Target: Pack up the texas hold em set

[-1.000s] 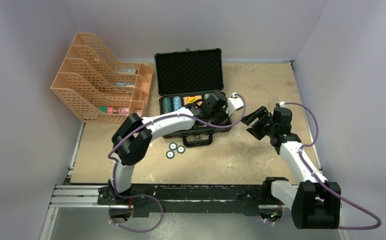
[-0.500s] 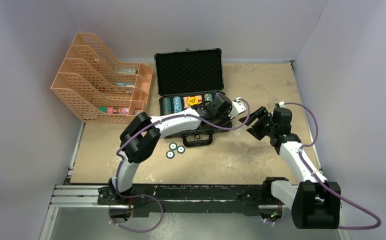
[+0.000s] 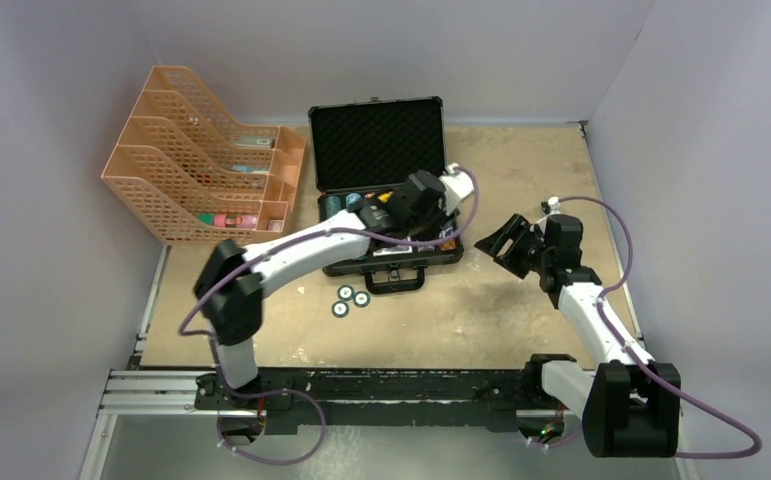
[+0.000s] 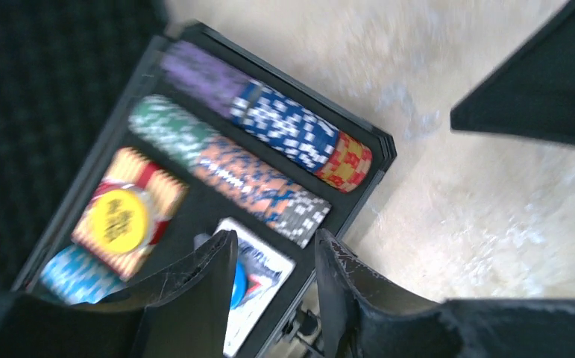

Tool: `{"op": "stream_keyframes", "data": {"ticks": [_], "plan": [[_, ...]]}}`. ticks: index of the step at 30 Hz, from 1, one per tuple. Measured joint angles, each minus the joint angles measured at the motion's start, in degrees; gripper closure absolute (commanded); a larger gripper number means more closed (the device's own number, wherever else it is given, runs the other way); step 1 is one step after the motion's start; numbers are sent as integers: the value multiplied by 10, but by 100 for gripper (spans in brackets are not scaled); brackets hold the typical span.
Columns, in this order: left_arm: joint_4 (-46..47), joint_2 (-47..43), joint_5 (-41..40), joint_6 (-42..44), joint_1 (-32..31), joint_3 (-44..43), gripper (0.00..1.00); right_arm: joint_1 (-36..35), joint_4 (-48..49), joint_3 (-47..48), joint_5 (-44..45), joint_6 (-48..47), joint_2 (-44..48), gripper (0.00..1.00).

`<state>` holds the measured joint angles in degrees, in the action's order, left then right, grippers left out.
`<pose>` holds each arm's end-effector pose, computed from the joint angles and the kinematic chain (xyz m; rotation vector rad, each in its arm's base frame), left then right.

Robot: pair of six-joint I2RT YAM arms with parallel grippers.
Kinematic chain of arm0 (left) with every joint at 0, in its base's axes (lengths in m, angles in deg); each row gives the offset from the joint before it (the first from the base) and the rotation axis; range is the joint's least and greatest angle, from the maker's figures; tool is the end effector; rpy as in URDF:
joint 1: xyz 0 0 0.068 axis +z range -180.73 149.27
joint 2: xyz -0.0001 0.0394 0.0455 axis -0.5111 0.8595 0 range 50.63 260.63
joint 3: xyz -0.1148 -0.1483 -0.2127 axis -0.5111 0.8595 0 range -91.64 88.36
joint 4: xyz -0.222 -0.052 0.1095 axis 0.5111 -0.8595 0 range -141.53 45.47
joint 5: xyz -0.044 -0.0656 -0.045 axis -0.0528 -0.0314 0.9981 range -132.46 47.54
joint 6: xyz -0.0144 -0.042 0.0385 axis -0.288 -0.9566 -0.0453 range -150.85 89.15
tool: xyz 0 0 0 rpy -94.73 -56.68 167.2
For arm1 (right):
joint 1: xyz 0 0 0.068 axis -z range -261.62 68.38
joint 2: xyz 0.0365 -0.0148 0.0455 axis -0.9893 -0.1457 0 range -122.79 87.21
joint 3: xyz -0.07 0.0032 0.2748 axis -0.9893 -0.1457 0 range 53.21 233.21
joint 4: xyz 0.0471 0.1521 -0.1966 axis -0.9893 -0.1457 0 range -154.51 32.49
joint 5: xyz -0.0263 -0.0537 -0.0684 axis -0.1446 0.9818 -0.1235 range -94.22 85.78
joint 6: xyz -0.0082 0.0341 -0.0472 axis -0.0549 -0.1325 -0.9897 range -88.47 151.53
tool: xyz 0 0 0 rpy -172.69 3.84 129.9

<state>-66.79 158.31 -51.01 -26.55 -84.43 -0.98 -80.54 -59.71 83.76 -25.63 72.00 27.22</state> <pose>0.2624 -0.3464 0.2828 1.0387 2.0363 -0.2837 0.2144 0.0116 0.2284 0.5564 2.1141 0.7958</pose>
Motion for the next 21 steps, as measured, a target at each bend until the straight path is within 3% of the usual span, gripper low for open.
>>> {"op": "stream_keyframes", "data": {"ticks": [7,14,21], "plan": [[-28,-233,-157,-138,0,50,53,-45,-7,13,4,-47,-3,30],[-28,-452,-324,-200,0,198,50,-213,-17,70,74,-45,-24,31],[-22,-568,-413,-201,0,275,49,-399,-31,168,193,-29,-132,28]]}}
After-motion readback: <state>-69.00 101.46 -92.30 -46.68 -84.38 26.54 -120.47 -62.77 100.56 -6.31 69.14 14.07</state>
